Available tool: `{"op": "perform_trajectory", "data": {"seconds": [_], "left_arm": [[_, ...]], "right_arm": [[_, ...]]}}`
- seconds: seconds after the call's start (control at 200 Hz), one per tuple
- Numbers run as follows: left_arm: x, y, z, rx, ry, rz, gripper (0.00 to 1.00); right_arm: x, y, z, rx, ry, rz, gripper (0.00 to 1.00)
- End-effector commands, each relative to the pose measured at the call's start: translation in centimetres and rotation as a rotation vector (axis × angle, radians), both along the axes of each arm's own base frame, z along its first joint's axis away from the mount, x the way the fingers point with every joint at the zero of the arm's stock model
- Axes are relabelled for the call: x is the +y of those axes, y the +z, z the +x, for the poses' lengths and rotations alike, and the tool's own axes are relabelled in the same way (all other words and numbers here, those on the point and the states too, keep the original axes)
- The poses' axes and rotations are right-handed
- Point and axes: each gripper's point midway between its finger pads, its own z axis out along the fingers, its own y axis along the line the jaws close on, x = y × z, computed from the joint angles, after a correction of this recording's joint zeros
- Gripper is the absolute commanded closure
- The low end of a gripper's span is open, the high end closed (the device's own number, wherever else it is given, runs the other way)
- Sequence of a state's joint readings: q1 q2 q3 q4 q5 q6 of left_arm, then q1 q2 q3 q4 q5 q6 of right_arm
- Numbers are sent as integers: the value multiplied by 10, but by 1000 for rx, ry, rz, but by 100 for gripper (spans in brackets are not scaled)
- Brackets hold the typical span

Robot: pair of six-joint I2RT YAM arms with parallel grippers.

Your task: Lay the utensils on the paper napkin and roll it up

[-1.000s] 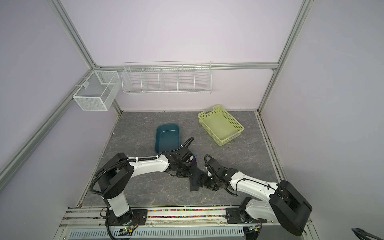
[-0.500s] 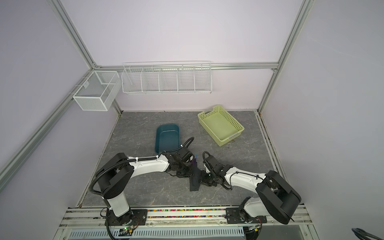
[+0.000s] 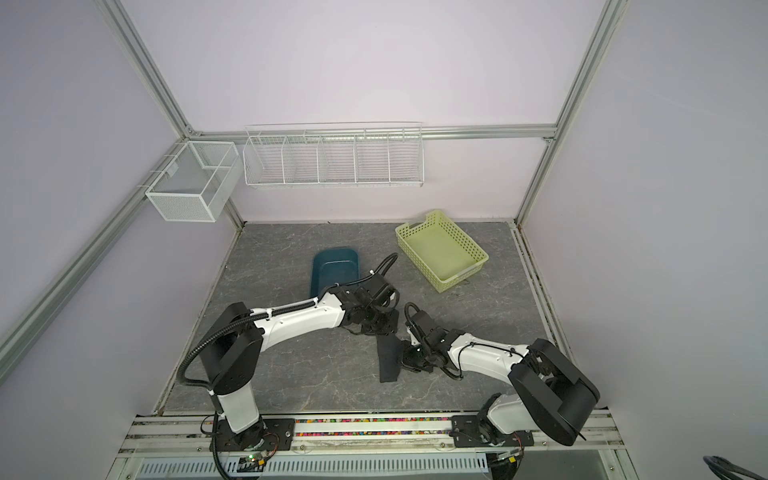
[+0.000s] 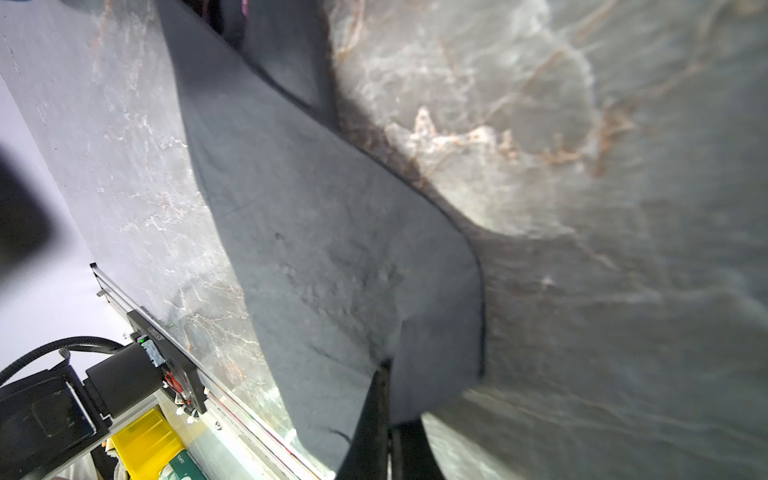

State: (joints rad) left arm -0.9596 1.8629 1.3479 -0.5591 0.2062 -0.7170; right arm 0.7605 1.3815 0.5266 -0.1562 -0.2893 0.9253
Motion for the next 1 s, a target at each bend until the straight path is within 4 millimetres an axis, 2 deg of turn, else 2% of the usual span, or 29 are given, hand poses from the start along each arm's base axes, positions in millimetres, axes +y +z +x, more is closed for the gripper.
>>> {"op": "perform_trajectory", "data": {"seconds": [0.0,0.27,0.55,0.725,1.0], "left_arm": [[11,-20,9,-8,-14,131,98],[-5,-39,23,-8,-40,171,100],[15,-66,21,12,-40,298,100],[28,-74,19,7,-31,353,100],[34,-78,19,6,-13,374,100]], "right_arm": [[-6,-7,-3,18,-1,-25,94],[-6,-8,-4,24,0,-26,94],[-9,-10,-6,34,-27,-26,94],[-15,-14,-10,45,-78,-25,94],[-20,-22,-18,61,-115,-49,94]]}}
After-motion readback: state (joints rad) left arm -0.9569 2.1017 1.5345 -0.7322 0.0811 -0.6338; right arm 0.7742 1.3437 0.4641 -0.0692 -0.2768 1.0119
